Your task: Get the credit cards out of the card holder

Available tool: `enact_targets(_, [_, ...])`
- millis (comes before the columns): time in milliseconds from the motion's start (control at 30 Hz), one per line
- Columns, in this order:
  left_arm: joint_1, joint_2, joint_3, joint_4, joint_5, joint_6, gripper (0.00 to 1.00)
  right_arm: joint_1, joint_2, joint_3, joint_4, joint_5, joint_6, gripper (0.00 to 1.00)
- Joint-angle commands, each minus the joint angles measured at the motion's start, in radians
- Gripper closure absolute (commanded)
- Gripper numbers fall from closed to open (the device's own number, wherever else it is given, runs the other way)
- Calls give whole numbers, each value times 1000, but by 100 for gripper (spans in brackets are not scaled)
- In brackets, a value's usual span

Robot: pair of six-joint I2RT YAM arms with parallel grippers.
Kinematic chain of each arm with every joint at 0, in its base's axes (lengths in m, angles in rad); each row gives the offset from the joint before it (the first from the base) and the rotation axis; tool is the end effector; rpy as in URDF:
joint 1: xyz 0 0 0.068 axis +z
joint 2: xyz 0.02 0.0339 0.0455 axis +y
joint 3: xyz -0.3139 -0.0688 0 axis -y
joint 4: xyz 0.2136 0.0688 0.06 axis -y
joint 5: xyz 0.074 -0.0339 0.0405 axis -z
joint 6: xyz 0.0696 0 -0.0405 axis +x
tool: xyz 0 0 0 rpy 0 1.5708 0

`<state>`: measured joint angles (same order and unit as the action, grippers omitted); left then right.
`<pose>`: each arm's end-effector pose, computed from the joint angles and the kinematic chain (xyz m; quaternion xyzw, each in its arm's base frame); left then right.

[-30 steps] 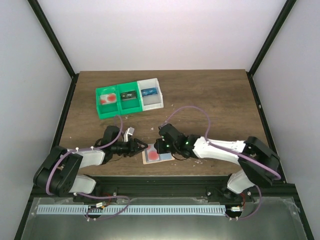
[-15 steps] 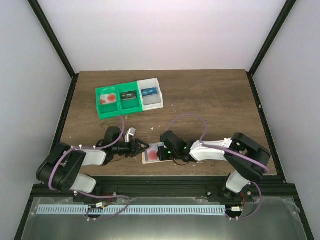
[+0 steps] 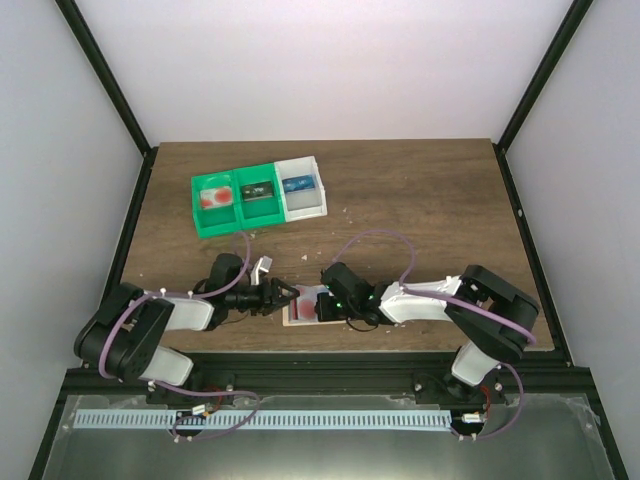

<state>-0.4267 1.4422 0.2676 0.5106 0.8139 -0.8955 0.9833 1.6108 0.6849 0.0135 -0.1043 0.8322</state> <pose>0.1734 -0.1344 0.1759 -0.0231 0.8432 -0.5278 0.0990 0.1583 0.2508 0.1792 -0.0881 0.9410 0.2848 0.1598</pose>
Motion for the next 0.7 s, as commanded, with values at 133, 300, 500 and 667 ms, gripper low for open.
enact_targets(133, [-24, -94, 40, -71, -31, 3, 44, -6, 23, -29, 12, -4, 17, 95])
enact_targets(300, [-45, -161, 66, -130, -54, -6, 39, -8, 19, -35, 17, -4, 19, 95])
enact_targets(500, [-49, -206, 74, -153, -74, -14, 38, -8, 18, -36, 18, -5, 21, 95])
enact_targets(667, [-49, -174, 65, -130, -70, -12, 38, -9, 17, -39, 20, -5, 22, 95])
